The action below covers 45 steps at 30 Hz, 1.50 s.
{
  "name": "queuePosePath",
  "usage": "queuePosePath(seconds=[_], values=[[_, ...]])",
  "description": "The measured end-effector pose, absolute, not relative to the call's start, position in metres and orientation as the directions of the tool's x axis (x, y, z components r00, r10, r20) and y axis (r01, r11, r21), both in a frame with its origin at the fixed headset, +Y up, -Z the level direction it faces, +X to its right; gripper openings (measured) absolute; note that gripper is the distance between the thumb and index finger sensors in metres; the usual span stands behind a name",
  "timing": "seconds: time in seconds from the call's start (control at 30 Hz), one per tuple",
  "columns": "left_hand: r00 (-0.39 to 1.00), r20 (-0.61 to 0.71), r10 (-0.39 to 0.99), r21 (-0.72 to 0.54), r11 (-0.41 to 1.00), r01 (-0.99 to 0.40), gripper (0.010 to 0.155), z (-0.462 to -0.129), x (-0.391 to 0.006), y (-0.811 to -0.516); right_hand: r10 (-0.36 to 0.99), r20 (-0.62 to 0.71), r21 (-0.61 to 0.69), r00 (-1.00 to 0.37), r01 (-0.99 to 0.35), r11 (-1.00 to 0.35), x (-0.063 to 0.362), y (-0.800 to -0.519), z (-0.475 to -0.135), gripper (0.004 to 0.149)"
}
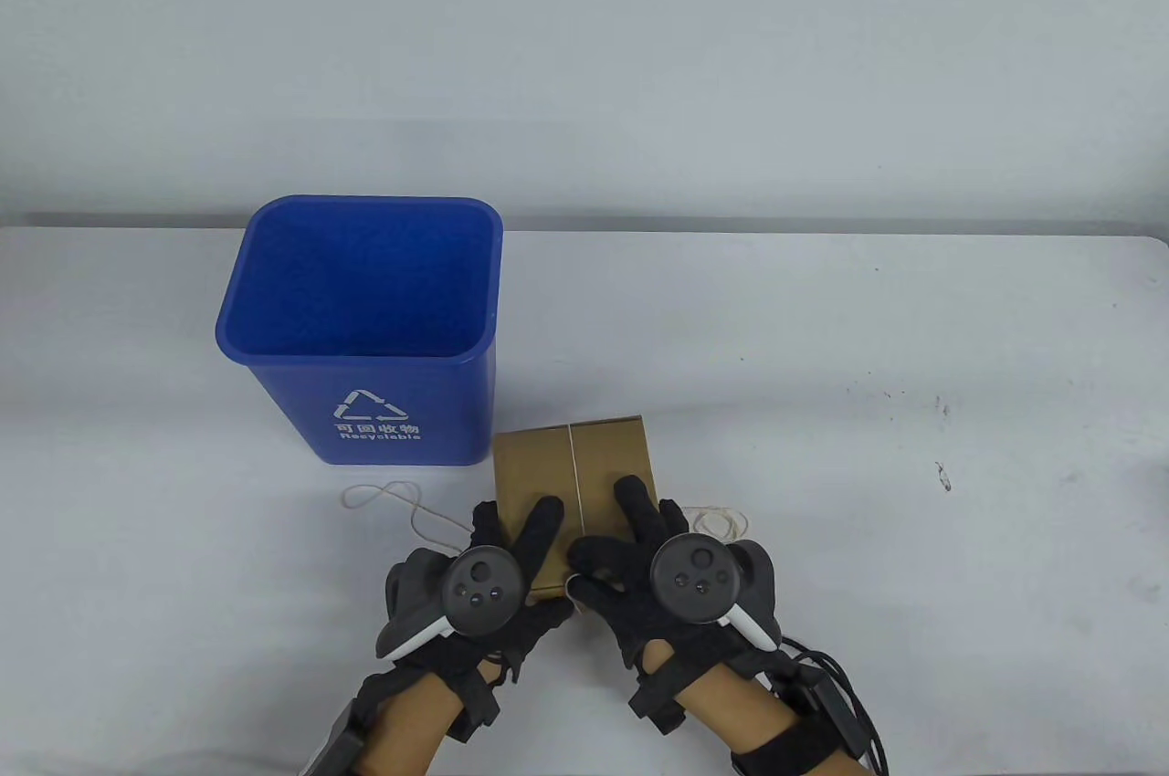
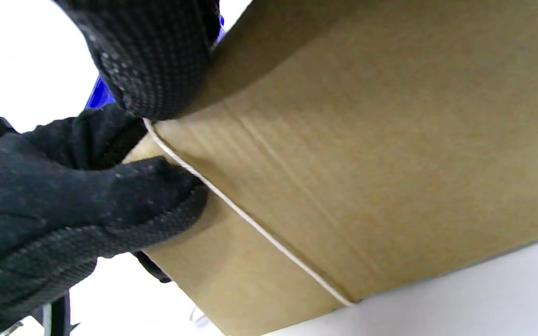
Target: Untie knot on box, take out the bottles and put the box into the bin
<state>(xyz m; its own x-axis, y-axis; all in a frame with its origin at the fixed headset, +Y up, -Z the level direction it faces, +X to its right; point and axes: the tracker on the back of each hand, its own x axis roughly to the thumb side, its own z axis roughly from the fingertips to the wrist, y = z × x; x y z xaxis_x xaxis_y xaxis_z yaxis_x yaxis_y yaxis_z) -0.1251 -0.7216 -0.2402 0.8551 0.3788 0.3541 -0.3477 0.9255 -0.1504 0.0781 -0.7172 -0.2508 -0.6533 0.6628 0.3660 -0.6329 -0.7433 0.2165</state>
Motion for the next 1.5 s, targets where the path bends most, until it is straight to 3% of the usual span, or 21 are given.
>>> queuePosePath(seconds=[0.3,0.63,0.87,1.03,1.17,1.37,1.5], values=[[0.863,0.328,0.383,-0.18,0.923,-0.341,0.098,-0.244,-0.138,-0.72,0.819,0.3,0.316,-0.489,-0.759,-0.569,0.094,-0.71,-0.259,0.036],[0.869,0.315,0.381,-0.209,0.921,-0.328,0.098,-0.246,-0.14,-0.722,0.886,0.222,0.246,-0.407,-0.856,-0.455,0.137,-0.712,-0.288,0.036],[0.864,0.306,0.399,-0.228,0.912,-0.34,0.097,-0.248,-0.144,-0.723,0.961,0.17,0.226,-0.219,-0.94,-0.254,0.164,-0.71,-0.301,0.036],[0.865,0.308,0.397,-0.241,0.912,-0.332,0.096,-0.25,-0.147,-0.724,0.925,0.28,0.107,-0.256,-0.949,-0.295,0.182,-0.698,-0.303,0.036],[0.858,0.309,0.411,-0.256,0.904,-0.341,0.096,-0.25,-0.151,-0.724,0.917,0.279,0.005,-0.286,-0.954,-0.299,0.203,-0.693,-0.305,0.036],[0.852,0.31,0.421,-0.269,0.899,-0.346,0.096,-0.25,-0.151,-0.725,0.939,0.151,-0.136,-0.308,-0.948,-0.289,0.238,-0.706,-0.314,0.036],[0.85,0.31,0.427,-0.274,0.896,-0.35,0.096,-0.25,-0.151,-0.725,0.904,0.008,-0.102,-0.427,-0.9,-0.424,0.247,-0.717,-0.321,0.037]])
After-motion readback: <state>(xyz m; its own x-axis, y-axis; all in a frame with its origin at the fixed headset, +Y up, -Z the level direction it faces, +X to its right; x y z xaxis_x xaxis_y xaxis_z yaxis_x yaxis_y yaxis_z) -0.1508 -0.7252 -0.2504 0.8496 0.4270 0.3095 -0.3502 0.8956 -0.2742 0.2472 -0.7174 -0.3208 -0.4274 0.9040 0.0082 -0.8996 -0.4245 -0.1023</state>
